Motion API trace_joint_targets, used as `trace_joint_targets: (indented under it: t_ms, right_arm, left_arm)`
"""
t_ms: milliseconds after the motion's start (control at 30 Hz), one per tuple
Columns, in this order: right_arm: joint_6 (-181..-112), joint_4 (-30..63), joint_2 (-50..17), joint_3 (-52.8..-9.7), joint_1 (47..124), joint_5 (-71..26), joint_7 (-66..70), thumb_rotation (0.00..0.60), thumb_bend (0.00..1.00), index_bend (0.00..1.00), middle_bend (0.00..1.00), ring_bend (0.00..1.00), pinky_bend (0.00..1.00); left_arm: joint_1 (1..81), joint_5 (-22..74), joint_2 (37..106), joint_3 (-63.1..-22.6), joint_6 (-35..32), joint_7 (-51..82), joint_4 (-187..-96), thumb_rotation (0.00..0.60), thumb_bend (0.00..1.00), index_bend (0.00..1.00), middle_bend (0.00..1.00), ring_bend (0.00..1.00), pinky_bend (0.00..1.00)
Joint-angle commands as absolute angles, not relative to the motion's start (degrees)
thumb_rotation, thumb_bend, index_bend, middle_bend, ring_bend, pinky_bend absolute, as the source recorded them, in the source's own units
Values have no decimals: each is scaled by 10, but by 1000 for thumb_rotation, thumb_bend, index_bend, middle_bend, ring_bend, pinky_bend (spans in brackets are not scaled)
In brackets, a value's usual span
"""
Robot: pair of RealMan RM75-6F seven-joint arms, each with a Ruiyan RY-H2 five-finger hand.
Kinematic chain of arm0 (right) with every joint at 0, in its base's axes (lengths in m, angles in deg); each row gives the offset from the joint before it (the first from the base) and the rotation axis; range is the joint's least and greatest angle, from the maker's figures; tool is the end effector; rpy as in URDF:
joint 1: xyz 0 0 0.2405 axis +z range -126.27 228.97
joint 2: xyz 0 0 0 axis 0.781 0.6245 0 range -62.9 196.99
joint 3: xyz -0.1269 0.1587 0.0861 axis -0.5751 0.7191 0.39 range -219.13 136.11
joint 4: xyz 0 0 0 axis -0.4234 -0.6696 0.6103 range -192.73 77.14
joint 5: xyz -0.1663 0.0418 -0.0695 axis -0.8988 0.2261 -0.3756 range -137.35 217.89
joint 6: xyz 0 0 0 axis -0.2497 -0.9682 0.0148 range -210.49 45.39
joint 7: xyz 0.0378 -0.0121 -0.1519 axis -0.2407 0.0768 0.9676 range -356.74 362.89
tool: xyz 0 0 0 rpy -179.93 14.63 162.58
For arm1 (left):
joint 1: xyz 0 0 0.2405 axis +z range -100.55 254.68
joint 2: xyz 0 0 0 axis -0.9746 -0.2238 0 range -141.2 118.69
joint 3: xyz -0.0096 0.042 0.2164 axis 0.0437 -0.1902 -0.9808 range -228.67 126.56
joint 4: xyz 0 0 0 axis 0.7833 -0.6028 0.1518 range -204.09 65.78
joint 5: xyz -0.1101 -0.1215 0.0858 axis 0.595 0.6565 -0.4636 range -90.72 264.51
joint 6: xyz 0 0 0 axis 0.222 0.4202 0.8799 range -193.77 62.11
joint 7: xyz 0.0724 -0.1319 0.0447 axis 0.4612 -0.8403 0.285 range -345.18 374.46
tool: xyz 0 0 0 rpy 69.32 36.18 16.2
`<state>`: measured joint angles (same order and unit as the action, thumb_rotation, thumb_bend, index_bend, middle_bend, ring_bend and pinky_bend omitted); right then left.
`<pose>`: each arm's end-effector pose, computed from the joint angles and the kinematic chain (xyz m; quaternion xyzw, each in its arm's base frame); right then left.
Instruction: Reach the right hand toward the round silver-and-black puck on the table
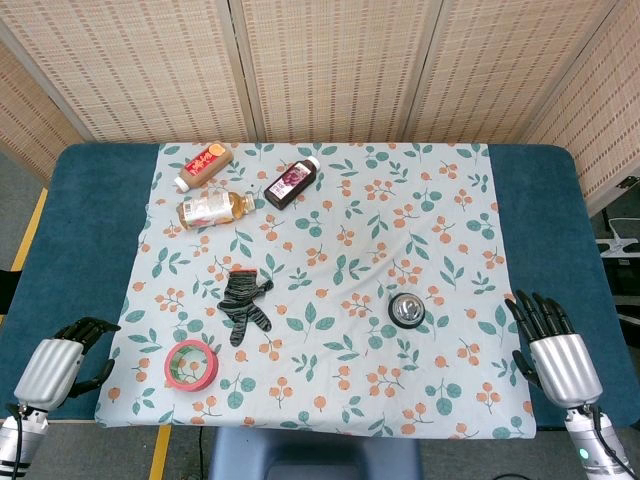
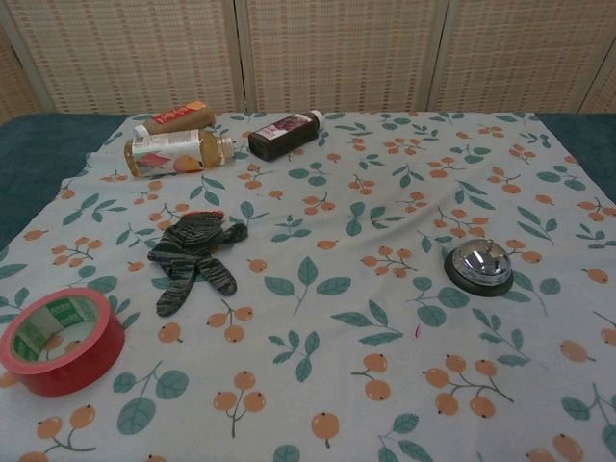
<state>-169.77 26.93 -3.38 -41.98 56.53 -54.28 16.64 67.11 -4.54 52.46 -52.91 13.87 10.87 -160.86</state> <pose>-0.2629 -0.1792 0.1332 0.6838 -0.2737 0.3361 0.5870 -0.2553 0.1946 0.1384 -0.6622 -0.4026 -0.3838 0.5021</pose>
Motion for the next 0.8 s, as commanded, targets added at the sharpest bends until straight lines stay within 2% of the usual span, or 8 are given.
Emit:
trace_joint_targets:
  t_ms: [33,200,267,367,400,467,633,800]
  right_arm:
    - [-1696,270,-33,-420,566,-543,166,600,310,0,0,0,107]
    - [-1695,266,-35,-421,568,-548,163,600,318,0,0,0,107]
    - [-1695,261,-38,-421,570,-553,159,600,414,0,0,0,107]
    - [-1690,245,-52,-421,579,-565,146,600,757,0,0,0,107]
    - [-1680,238,-59,-422,587,-568,139,600,898,0,0,0,107]
    - [-1653,234,-68,-421,603,-567,135,600,990,0,0,0,104]
    - [-1568,215,-103,-408,660,-561,161,600,1000,0,0,0,95]
    - [-1494,159,-154,-393,720,-552,146,600,1000,0,0,0,70]
  left_arm:
    - [671,-45,524,-529,138,108,-1609,600,388,284,289,215,354]
    - [672,-44,524,-529,140,109,-1610,600,388,285,289,214,354]
    - [672,-44,523,-529,140,108,-1611,600,389,285,289,214,354]
    - [673,-41,522,-528,140,104,-1612,600,389,285,289,214,354]
    - [673,-41,522,-528,141,102,-1612,600,388,285,289,214,354]
    - [673,-41,521,-528,141,101,-1612,600,388,286,289,214,354]
    - [672,-46,518,-531,140,97,-1614,600,389,291,288,214,354]
    - [673,-46,516,-531,141,91,-1613,600,389,296,289,215,354]
